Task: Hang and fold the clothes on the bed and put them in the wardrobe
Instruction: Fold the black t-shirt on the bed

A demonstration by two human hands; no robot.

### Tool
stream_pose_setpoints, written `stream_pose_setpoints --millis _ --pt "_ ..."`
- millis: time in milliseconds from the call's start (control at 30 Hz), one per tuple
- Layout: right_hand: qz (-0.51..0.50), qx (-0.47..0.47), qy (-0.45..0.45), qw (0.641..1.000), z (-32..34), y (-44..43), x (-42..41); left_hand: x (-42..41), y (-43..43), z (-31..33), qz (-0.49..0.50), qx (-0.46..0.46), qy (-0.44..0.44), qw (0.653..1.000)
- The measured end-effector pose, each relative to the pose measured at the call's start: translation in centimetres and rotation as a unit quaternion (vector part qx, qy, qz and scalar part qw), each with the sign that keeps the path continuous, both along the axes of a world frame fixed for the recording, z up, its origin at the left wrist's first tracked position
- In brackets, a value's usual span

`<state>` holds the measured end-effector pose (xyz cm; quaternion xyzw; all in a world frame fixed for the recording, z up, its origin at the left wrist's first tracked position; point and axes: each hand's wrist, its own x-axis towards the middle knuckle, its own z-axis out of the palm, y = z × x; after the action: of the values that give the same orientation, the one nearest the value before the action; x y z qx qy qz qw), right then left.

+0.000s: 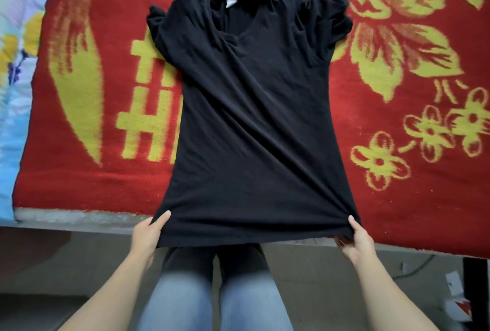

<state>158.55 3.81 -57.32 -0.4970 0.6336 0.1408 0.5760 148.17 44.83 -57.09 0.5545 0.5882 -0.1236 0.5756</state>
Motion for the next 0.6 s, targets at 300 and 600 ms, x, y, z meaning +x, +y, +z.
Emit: stream_pose_setpoints --millis 300,600 --pt "0.32 -0.285 0.121 0.895 -0.5 2.5 2.7 2.1 0.0 -0.3 0.034 -0.138 -0.048 0.989" --pt "0.486 -0.215 0.087 0.842 -2.6 3.8 6.9 4.1 0.1 -0.4 -0.079 -0.142 -0.003 0.987"
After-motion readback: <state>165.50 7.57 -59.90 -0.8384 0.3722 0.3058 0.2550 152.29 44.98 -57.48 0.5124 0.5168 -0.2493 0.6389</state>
